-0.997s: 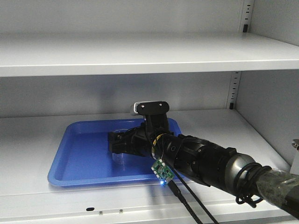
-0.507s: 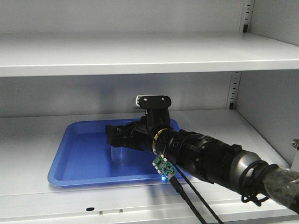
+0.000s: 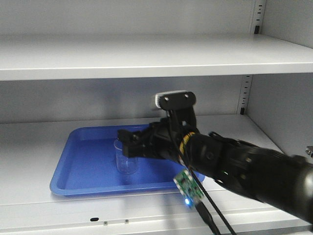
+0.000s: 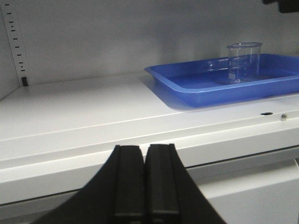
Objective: Pick beaker and place in left cabinet
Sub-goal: 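Lift and withdraw the right gripper away from the beaker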
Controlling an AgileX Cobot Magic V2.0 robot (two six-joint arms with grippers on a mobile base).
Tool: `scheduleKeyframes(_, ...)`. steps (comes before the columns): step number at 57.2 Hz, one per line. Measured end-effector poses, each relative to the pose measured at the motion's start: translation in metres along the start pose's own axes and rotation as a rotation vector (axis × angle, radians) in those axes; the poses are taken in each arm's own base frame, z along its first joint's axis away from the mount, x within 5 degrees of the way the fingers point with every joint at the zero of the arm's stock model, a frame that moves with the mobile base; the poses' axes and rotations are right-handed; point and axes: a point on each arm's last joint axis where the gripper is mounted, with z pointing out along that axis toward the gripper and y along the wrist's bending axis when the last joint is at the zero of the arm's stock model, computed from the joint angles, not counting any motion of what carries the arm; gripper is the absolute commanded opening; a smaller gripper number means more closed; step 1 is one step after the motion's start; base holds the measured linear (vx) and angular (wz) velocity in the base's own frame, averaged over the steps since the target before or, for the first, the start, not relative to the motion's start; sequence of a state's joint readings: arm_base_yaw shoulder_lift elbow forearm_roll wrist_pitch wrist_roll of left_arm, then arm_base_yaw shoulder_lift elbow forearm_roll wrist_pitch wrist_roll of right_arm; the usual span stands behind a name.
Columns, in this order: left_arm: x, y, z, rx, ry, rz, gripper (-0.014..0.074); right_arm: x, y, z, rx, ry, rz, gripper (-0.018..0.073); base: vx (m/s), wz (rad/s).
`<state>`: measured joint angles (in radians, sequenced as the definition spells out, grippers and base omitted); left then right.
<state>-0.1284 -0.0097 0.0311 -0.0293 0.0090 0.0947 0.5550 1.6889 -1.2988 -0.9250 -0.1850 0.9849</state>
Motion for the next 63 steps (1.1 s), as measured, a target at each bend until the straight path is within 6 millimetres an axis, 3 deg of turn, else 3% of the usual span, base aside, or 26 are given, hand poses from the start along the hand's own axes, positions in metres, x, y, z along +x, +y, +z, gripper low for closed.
scheduleKeyframes(15,0.0,0.0,0.0,0.0,0.0,0.0,0.0001,-0.016,0.013,-0.089,0.011,-0.059,-0.067,0.0577,0.0,0.0)
scheduleKeyframes(30,0.0,0.0,0.0,0.0,0.0,0.0,0.0001,-0.001,0.02,-0.155,0.028,-0.081,-0.082,0.0577,0.0,0.0)
scheduleKeyframes(40,0.0,0.0,0.0,0.0,0.0,0.0,0.0001,0.01,0.023,-0.175,0.028,-0.087,-0.084,0.0577,0.0,0.0)
scheduleKeyframes(63,0.0,0.0,0.0,0.0,0.0,0.0,0.0001,0.015,0.02,-0.176,0.052,-0.062,-0.081,0.0552,0.0,0.0)
